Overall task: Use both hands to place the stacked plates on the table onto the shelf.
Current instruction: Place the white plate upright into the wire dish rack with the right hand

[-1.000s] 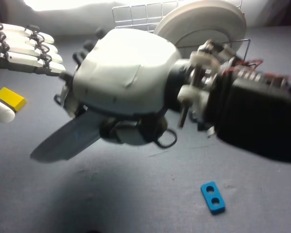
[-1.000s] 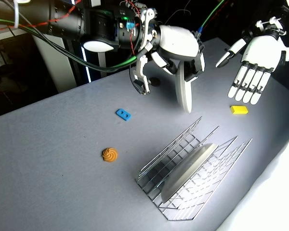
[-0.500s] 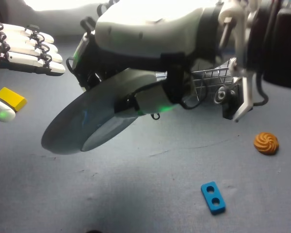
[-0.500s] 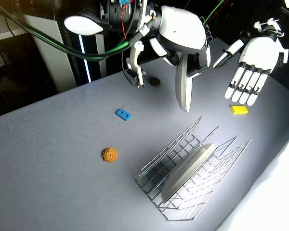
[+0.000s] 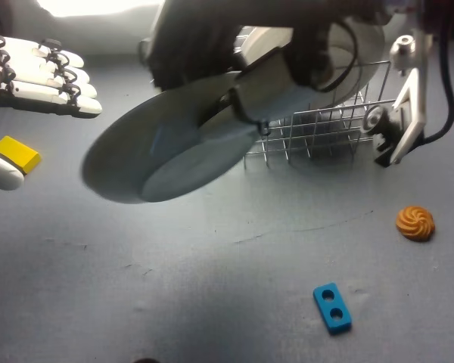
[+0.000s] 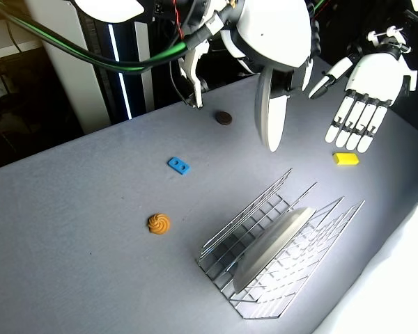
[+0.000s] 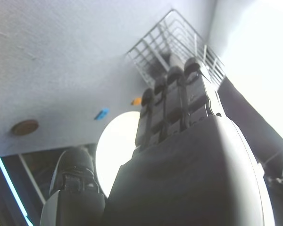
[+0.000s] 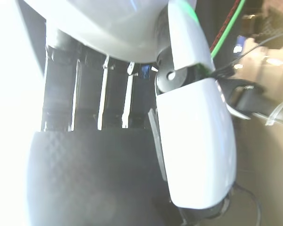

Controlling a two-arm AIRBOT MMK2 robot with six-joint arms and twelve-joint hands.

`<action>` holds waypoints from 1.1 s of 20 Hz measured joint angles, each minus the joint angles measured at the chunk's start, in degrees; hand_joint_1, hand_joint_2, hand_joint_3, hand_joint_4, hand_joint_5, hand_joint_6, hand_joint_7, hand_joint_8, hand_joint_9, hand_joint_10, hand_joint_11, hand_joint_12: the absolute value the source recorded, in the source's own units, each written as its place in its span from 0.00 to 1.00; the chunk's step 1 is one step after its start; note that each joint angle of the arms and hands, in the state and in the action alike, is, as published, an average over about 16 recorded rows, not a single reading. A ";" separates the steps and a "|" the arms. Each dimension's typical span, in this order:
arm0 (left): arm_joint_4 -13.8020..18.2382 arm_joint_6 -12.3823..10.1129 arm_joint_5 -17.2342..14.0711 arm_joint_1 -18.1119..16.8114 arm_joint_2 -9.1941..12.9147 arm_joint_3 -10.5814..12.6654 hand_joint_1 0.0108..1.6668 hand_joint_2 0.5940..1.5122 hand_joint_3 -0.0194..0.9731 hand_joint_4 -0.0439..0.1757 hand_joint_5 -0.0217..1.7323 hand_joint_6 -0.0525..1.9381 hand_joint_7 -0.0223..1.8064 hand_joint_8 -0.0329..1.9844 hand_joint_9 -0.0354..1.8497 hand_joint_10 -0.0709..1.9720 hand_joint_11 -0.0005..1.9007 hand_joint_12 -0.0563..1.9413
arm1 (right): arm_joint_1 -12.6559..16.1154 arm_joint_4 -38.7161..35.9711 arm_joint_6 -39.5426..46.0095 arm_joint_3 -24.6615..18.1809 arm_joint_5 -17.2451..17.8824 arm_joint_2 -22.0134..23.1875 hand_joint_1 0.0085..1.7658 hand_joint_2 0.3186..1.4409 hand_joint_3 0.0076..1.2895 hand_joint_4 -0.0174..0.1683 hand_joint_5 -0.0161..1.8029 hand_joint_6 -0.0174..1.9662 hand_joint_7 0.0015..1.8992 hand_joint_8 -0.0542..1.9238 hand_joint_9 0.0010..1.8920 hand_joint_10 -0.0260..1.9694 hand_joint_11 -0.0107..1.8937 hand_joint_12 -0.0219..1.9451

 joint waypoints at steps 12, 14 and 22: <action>0.11 0.00 0.08 0.20 0.01 -0.01 0.00 0.66 0.04 0.19 0.06 0.04 0.06 0.02 0.05 0.04 0.01 0.03 | 2.63 -0.30 4.66 5.77 -2.36 2.09 0.70 0.65 0.00 0.05 0.49 0.44 0.53 0.58 0.56 0.55 0.46 0.72; 0.11 0.00 0.08 0.20 0.01 -0.01 0.00 0.66 0.04 0.19 0.06 0.04 0.06 0.02 0.05 0.04 0.01 0.03 | 2.68 -0.28 5.16 6.54 -2.17 2.22 0.70 0.65 0.00 0.05 0.49 0.44 0.53 0.59 0.56 0.55 0.46 0.73; 0.11 -0.01 0.09 0.20 0.00 -0.02 0.00 0.66 0.04 0.19 0.05 0.04 0.06 0.02 0.05 0.04 0.01 0.03 | 2.03 -0.25 9.41 9.65 -1.11 2.10 0.70 0.66 0.00 0.05 0.48 0.44 0.52 0.60 0.56 0.56 0.46 0.73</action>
